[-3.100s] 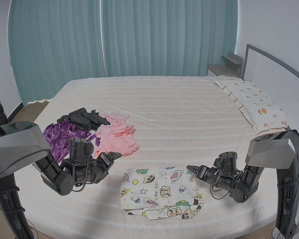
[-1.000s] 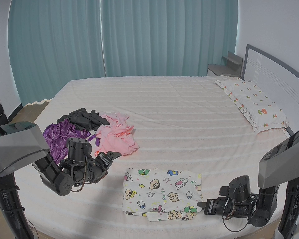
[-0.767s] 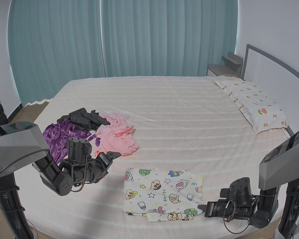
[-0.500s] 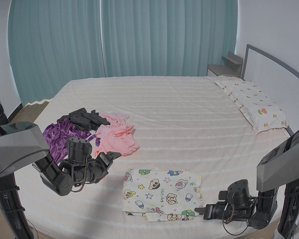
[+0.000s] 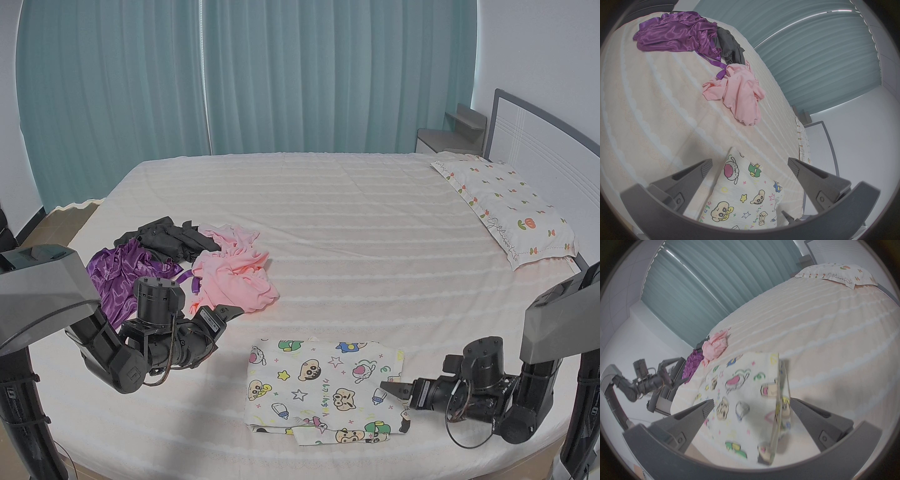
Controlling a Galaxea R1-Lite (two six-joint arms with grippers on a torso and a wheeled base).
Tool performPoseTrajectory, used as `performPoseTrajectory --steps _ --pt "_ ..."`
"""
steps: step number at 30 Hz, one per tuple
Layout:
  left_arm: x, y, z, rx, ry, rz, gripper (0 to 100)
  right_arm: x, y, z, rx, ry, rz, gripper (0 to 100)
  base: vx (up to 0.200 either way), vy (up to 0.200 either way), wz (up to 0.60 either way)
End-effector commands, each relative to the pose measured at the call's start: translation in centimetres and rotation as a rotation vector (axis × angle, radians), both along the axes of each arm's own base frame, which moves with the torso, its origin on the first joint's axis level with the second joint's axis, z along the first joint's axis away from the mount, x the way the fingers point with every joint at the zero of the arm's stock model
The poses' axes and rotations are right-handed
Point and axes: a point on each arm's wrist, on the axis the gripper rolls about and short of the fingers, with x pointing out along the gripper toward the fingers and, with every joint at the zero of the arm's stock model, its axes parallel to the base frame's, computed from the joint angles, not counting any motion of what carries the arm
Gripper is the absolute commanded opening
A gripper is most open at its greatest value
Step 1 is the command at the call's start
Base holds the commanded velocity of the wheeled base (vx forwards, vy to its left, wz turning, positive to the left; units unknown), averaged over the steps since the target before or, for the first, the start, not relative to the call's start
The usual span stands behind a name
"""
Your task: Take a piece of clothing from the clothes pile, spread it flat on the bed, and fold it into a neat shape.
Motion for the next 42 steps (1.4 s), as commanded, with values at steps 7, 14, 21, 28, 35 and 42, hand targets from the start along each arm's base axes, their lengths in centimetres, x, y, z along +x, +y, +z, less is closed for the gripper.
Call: performPoseTrajectory --steps 7,14,21,28,35,42 --pt "0.1 0.3 -0.3 0.002 0.009 0.009 100 8.5 1.0 -1.1 0.000 0.020 -0.070 100 0.000 0.000 0.00" --pt "0.1 0.2 -0.4 0.002 0.010 0.007 100 9.2 0.7 -1.7 -0.013 0.051 -0.080 100 0.000 0.000 0.00" --pt "0.2 0.3 -0.3 0.001 0.009 0.008 100 9.7 0.6 -1.9 -0.012 0.048 -0.088 100 0.000 0.000 0.00" --pt "0.2 0.3 -0.4 0.001 0.006 0.009 100 9.9 0.8 -2.2 0.010 0.058 -0.058 0 0.000 0.000 0.00" --pt "0.2 0.2 -0.4 -0.002 -0.003 0.008 100 9.9 0.4 -2.0 0.012 0.054 -0.073 0 0.000 0.000 0.00" --pt "0.0 0.2 -0.6 0.003 0.005 0.003 100 10.5 -0.6 -1.9 0.004 0.042 -0.124 0 0.000 0.000 0.00"
